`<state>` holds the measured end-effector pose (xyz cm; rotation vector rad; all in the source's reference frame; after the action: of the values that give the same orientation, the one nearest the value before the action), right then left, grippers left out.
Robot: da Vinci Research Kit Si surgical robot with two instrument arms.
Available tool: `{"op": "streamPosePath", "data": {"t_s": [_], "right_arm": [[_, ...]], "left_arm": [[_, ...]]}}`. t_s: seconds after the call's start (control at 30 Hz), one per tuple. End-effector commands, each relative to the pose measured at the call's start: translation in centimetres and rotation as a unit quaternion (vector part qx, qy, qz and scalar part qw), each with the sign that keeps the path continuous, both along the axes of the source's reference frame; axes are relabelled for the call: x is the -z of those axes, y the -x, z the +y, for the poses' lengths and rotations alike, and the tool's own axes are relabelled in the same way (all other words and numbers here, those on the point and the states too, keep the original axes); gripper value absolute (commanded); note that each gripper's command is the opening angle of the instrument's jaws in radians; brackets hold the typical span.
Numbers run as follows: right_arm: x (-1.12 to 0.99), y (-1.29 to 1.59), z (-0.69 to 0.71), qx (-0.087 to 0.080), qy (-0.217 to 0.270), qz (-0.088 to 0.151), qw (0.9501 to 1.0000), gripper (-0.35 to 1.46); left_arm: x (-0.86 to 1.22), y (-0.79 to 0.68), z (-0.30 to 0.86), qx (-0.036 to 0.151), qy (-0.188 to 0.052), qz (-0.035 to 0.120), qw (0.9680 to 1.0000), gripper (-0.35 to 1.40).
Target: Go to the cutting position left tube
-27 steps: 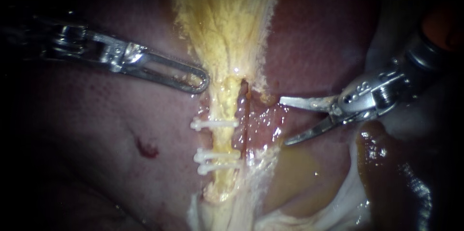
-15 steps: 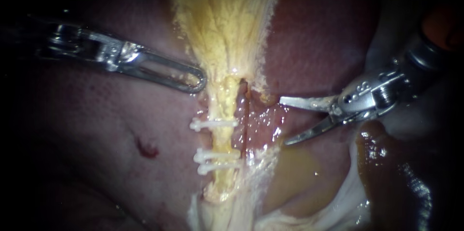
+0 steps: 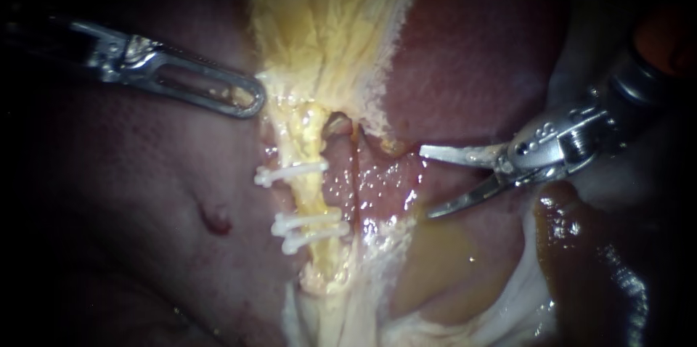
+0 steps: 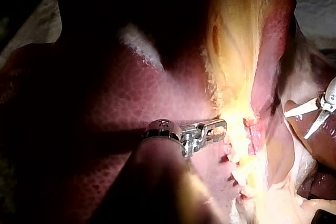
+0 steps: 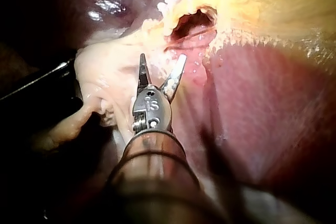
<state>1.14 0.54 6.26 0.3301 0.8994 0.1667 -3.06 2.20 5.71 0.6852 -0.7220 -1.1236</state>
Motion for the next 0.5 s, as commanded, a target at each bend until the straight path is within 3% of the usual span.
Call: {"op": "streamPosePath", "data": {"t_s": [0.03, 0.3, 0.5], "right_arm": [[0.0, 0.0, 0.0, 0.0, 0.0, 0.0, 1.0, 1.45], [0.01, -0.03, -0.01, 0.002, -0.003, 0.004, 1.0, 1.45], [-0.03, -0.2, -0.11, 0.02, -0.016, 0.021, 0.9994, 1.45]], "left_arm": [[0.02, -0.01, -0.01, 0.001, 0.0, 0.0, 1.0, -0.35], [0.07, -0.04, -0.01, 0.002, 0.0, -0.001, 1.0, -0.35], [0.08, -0.04, -0.02, 0.002, 0.0, -0.001, 1.0, -0.35]]}}
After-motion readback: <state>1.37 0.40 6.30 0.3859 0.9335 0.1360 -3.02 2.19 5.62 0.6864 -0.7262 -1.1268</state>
